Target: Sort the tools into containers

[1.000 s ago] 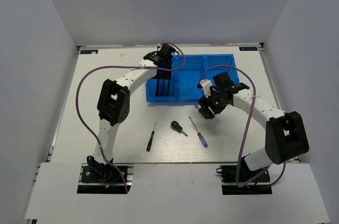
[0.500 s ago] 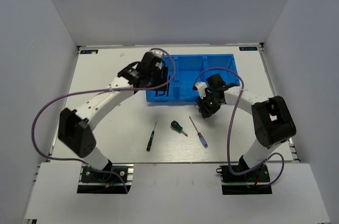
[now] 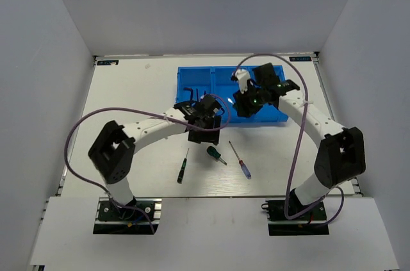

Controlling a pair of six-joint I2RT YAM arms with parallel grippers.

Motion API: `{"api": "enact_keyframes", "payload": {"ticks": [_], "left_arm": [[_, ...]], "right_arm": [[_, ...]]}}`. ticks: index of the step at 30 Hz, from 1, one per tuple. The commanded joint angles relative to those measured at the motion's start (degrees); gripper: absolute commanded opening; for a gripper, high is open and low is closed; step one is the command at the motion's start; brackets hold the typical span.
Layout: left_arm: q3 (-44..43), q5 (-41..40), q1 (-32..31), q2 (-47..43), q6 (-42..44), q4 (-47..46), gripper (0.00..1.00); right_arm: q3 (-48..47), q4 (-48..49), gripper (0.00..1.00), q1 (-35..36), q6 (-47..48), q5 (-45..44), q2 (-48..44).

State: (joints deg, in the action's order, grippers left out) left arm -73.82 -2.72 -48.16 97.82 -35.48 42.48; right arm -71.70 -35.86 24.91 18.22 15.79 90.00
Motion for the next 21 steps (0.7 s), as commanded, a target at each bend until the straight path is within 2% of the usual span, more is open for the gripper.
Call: {"api": "enact_keyframes", "payload": {"ticks": [1, 2, 5, 6, 7, 8, 9, 11, 15, 21], "left_arm": [[-4.6, -2.1, -0.9, 2.5, -9.6, 4.0, 0.74], [-5.6, -2.6, -0.9, 3.6, -13.6, 7.5, 0.75], [-9.2, -2.1, -0.9, 8.3, -16.7, 12.4, 0.77], [-9.8, -1.6, -0.9, 9.1, -17.9, 12.5, 0.77], [-9.8, -1.6, -0.9, 9.7, -18.6, 12.5, 0.77], [-9.8, -1.6, -1.4, 10.4, -19.1, 12.5, 0.77], [-9.8, -1.6, -1.4, 10.4, -19.1, 11.9, 0.78], [-10.4, -1.6, -1.4, 10.9, -20.1, 11.9, 0.78], [-12.3, -2.8, -2.5, 12.9, -21.6, 13.5, 0.78], [-12.9, -2.8, -4.2, 15.3, -24.5, 14.0, 0.78]], "right_arm": [[-7.7, 0.5, 0.00, 0.0, -3.0, -2.0, 0.9], [-9.8, 0.6, 0.00, 0.1, -3.2, -5.9, 2.9], [-14.9, 0.7, 0.00, 0.1, -4.8, -10.0, 9.0], [-19.6, 0.1, 0.29, 0.1, -4.9, -10.0, 13.4], [-21.4, -2.0, 0.43, 0.1, -5.7, -10.0, 14.7], [-23.1, -3.0, 0.49, 0.0, -5.7, -9.6, 16.1], [-27.0, -4.3, 0.66, -0.1, -6.0, -8.9, 17.3], [-27.8, -4.3, 0.77, 0.0, -6.4, -8.8, 19.0], [-24.9, -2.3, 0.77, -0.6, -7.6, -7.0, 15.0], [-15.0, 1.1, 0.77, -2.4, -9.9, -6.1, 6.8]]}}
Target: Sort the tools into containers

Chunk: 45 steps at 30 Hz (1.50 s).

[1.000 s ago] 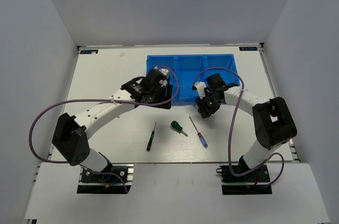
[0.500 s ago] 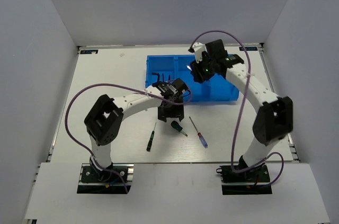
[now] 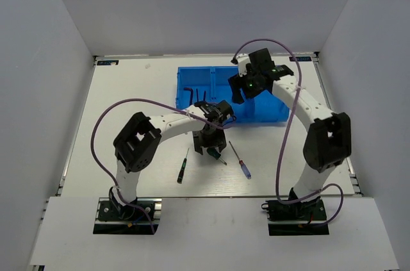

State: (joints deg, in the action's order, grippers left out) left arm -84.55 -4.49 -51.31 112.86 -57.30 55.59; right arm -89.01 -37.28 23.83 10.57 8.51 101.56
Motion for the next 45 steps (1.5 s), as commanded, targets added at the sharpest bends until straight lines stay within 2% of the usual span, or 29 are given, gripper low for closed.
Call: {"api": "enact_keyframes", "payload": {"ticks": [1, 5, 8, 9, 13, 16, 17, 19, 20, 21, 22, 23, 25, 28, 30, 31, 34, 37, 38, 41, 42, 45], "left_arm": [[-2.2, -1.0, -1.6, 0.9, -3.7, 1.5, 0.78], [-2.2, -3.0, -2.2, 2.4, -5.3, 0.5, 0.78], [-3.8, -5.9, -2.7, 5.3, -5.8, -0.3, 0.68], [-4.6, -5.9, -2.7, 6.0, -5.8, 0.2, 0.53], [-6.7, -8.2, -3.4, 7.4, -5.8, 1.6, 0.17], [-7.2, -8.8, -4.1, 4.7, -3.8, 2.2, 0.00], [-8.3, -9.6, -4.1, 3.7, -3.1, 2.2, 0.00], [-9.8, -10.8, -6.0, 0.5, 0.2, 1.5, 0.00], [-11.1, -12.3, -6.0, -0.3, 1.5, 0.8, 0.00], [-12.2, -13.3, -6.0, -1.0, 3.1, 0.7, 0.00], [-13.5, -15.5, -6.0, -1.0, 4.2, 0.1, 0.00], [-16.8, -16.2, -5.5, -1.0, 5.3, 0.1, 0.00], [-21.2, -17.0, -3.6, 1.0, 7.7, 0.9, 0.00], [-37.3, -19.8, -2.4, 7.8, 11.8, 2.8, 0.00], [-42.9, -21.1, -1.5, 13.1, 13.7, 3.3, 0.00], [-46.7, -21.6, -0.5, 14.7, 15.0, 3.3, 0.00], [-48.5, -20.9, 2.5, 18.7, 16.8, 0.5, 0.05], [-48.5, -19.8, 4.5, 20.7, 18.1, -1.8, 0.17], [-48.5, -18.8, 4.6, 21.3, 18.1, -2.5, 0.28], [-48.5, -16.4, 5.9, 22.1, 21.5, -5.9, 0.49], [-49.3, -14.8, 5.9, 23.4, 22.2, -6.6, 0.64], [-52.9, -13.5, 6.5, 24.5, 23.6, -7.3, 0.75]], "right_arm": [[5.0, 3.2, 0.77, -2.1, -2.4, 1.8, -5.6], [9.6, 3.7, 0.77, -4.0, -4.1, 3.7, -10.2], [12.4, 4.1, 0.77, -5.1, -4.5, 5.1, -12.3], [12.9, 4.1, 0.77, -5.6, -4.5, 5.7, -13.7], [16.8, 3.2, 0.77, -7.2, -4.2, 7.5, -16.3], [20.5, 2.9, 0.76, -8.5, -3.3, 9.0, -19.4], [21.4, 2.6, 0.76, -9.2, -2.7, 9.2, -20.7], [24.3, 2.0, 0.69, -9.7, -1.5, 9.2, -22.9], [25.0, 1.3, 0.62, -10.3, -0.2, 8.4, -24.2], [26.0, 1.2, 0.47, -10.4, 0.2, 7.8, -25.3], [28.7, 0.5, 0.07, -10.7, 0.5, 7.0, -26.0], [29.8, 0.1, 0.00, -11.3, 2.2, 6.7, -27.8], [34.2, -1.0, 0.00, -11.4, 3.1, 8.1, -29.0], [40.1, -2.4, 0.00, -10.9, 9.2, 11.9, -32.7], [43.6, -2.1, 0.17, -10.7, 11.2, 13.6, -36.2], [45.4, -2.5, 0.34, -10.6, 12.6, 14.8, -37.6], [46.4, -5.0, 0.52, -9.9, 14.6, 17.9, -38.8], [47.3, -4.1, 0.59, -8.6, 13.7, 19.5, -39.5], [47.2, -3.8, 0.62, -8.3, 13.6, 19.3, -39.3], [47.1, -1.8, 0.66, -6.4, 13.0, 19.0, -37.7], [46.9, -1.1, 0.66, -5.6, 12.8, 19.0, -37.1], [46.0, -1.1, 0.68, -2.8, 11.9, 18.8, -33.3]]}}
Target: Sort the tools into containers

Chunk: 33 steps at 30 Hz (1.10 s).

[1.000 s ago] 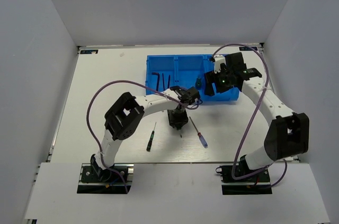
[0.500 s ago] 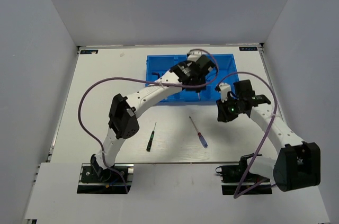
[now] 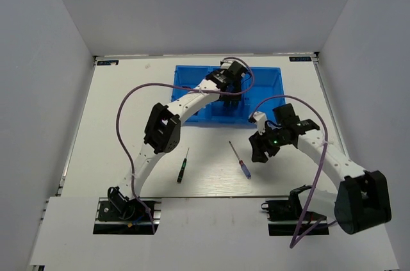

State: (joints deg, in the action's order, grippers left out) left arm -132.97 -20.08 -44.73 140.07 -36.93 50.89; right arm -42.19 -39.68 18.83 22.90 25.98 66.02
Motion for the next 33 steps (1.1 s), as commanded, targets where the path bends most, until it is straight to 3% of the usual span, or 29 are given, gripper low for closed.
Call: {"api": "enact_keyframes", "payload": {"ticks": [1, 10, 13, 16, 17, 19, 23, 28, 29, 30, 33], "left_arm": [[-4.5, 2.1, -0.1, -3.4, 4.0, -2.6, 0.76], [3.2, 0.8, -1.5, -16.7, 8.1, -6.3, 0.79], [9.0, -2.9, -2.0, -26.0, 7.4, -1.6, 0.69], [29.2, -5.7, -2.0, -38.2, 7.4, -3.9, 0.55], [40.7, -4.6, -2.0, -47.0, 7.4, -5.1, 0.53], [55.4, -1.5, -2.0, -54.8, 8.8, -8.7, 0.53], [67.8, 3.3, -2.0, -62.6, 6.3, -7.7, 0.65], [75.8, 5.8, -3.9, -61.2, 3.6, -9.7, 0.74], [76.5, 6.4, -3.9, -60.4, 3.6, -10.2, 0.74], [77.1, 6.5, -3.9, -60.4, 3.1, -10.8, 0.76], [78.2, 6.5, -5.3, -58.8, 3.1, -12.0, 0.77]], "right_arm": [[-0.9, 2.8, 0.68, 3.3, -1.2, 1.4, 3.8], [-1.8, 6.5, 0.70, 13.7, -4.9, -1.5, 9.1], [-1.2, 9.1, 0.70, 16.7, -7.2, -6.5, 11.2], [0.2, 11.9, 0.67, 19.0, -9.4, -11.4, 13.0], [0.5, 12.4, 0.67, 19.7, -9.7, -12.4, 13.5], [0.9, 13.7, 0.60, 20.8, -11.9, -17.1, 15.0], [1.1, 14.6, 0.40, 22.5, -13.4, -23.0, 16.5], [0.6, 12.5, 0.20, 22.7, -13.6, -24.5, 17.6], [0.2, 12.3, 0.08, 22.6, -13.8, -24.1, 17.7], [-0.3, 12.0, 0.01, 22.5, -14.0, -23.9, 17.6], [-4.5, 7.1, 0.00, 21.2, -13.2, -24.1, 15.5]]}}
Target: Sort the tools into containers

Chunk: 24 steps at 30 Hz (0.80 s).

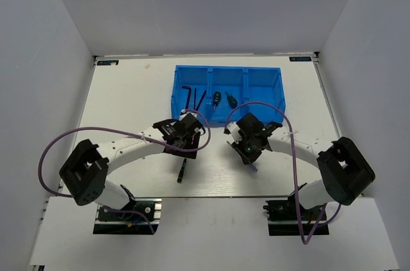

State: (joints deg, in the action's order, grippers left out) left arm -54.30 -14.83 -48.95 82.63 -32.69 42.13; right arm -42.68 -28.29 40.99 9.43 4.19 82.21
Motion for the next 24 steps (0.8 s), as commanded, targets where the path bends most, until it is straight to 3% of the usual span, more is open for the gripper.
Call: {"api": "enact_keyframes", "payload": {"ticks": [1, 8, 12, 15, 19, 22, 23, 24], "left_arm": [[-0.5, 1.2, -1.6, -0.8, -1.2, -3.2, 0.79], [2.0, 1.2, -2.7, 1.3, -2.2, -3.2, 0.79], [4.5, 1.8, -3.8, 1.9, -3.5, -3.8, 0.79], [6.0, 1.8, -4.3, 1.9, -4.2, -3.8, 0.79], [6.0, 1.3, -4.8, 1.9, -4.8, -3.8, 0.79], [6.0, 0.7, -4.8, 2.4, -4.8, -3.3, 0.79], [6.0, 0.7, -4.8, 2.4, -4.8, -3.3, 0.79], [6.5, 0.2, -4.8, 2.4, -4.8, -3.3, 0.79]], "right_arm": [[-5.0, -6.3, 0.00, -1.9, 0.9, -3.9, -2.3], [-20.7, -11.5, 0.00, -12.0, 4.6, -12.2, -3.7], [-24.4, -8.7, 0.00, -18.0, 6.6, -16.2, -4.5], [-28.4, -7.6, 0.00, -22.0, 6.6, -18.7, -0.7], [-35.9, -7.9, 0.03, -25.3, 5.3, -13.6, 9.2], [-43.5, -11.8, 0.36, -27.4, 3.6, -7.1, 15.6], [-46.2, -12.9, 0.60, -27.5, 3.4, -6.0, 16.7], [-47.5, -13.8, 0.70, -27.9, 2.8, -4.7, 19.0]]}}
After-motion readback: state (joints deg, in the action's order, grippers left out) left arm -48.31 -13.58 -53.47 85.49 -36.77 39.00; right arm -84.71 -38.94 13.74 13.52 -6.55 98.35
